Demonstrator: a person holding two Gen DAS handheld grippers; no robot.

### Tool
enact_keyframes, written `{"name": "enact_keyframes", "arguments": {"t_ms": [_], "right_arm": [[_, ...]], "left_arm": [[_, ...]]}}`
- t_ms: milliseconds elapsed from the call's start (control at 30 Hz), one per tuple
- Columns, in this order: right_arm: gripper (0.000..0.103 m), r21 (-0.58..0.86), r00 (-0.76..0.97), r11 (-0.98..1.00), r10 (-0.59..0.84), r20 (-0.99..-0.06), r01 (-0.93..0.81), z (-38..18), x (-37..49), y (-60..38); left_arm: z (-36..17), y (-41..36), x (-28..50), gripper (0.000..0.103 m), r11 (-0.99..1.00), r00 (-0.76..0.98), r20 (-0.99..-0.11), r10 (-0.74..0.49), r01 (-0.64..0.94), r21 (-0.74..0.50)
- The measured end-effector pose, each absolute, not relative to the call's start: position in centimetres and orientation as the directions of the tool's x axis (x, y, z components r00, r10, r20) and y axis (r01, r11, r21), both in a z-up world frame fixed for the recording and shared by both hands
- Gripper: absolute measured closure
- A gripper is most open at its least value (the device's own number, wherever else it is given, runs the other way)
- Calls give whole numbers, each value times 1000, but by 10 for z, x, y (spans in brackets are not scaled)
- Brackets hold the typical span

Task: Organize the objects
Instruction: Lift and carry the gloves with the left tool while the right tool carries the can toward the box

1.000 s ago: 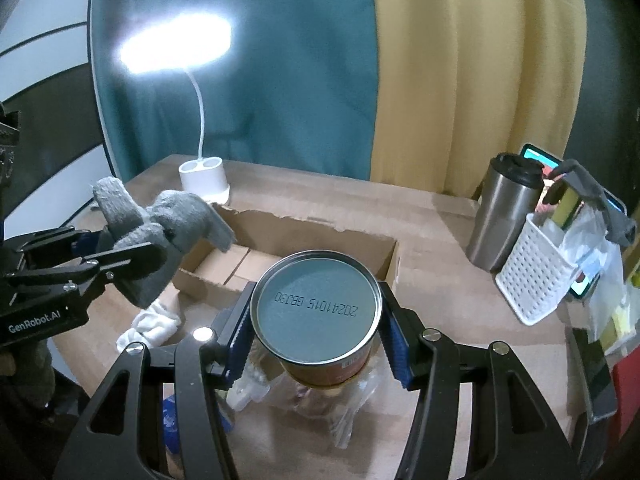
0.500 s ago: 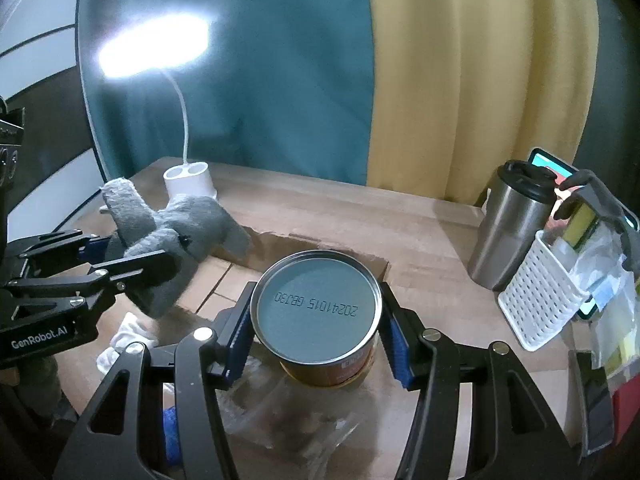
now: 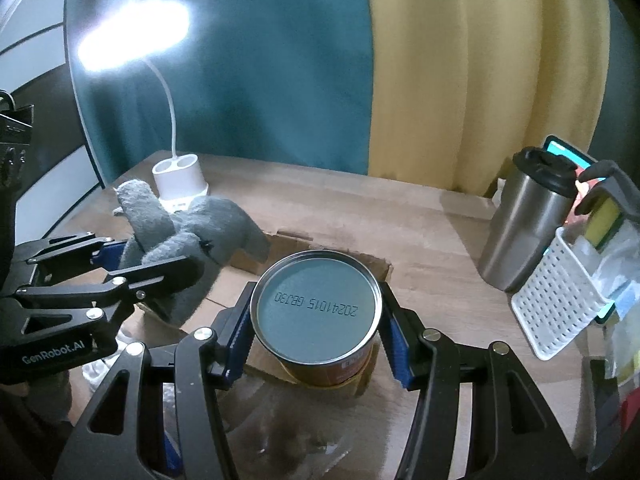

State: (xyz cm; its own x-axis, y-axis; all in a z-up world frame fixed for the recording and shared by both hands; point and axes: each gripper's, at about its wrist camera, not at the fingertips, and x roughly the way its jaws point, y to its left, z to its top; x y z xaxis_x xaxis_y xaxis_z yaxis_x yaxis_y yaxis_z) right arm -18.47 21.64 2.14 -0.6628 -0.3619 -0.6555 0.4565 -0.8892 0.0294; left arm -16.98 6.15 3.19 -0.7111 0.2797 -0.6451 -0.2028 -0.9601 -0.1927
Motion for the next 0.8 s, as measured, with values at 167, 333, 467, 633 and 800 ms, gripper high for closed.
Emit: {"name": "enact_keyframes", "arguments": {"t_ms": [167,333,467,633,800], "right_arm": [[44,47,-644,-887,-369,-671,459,9,-190,214],[44,55,-628,-884,-372,-684,464,0,-195,211],[44,68,-607,-882,-375,-701,466,-11,-197,209],[44,81,-579,-887,-363,-730,454,-23,-201,210],[42,88,-586,-887,-370,-721,452,-22,-200,213]], "left_arm": [[22,63,-178,67,-958,-691,-663,286,-201,-204],[10,64,-187,67,-959,-672,-684,284,-191,-211],[1,66,-192,67,-958,-654,-700,286,-188,-215],[-11,68,-199,67,-952,-624,-719,305,-190,-240],[-13,72,-202,67,-950,-618,-721,313,-199,-241]]}}
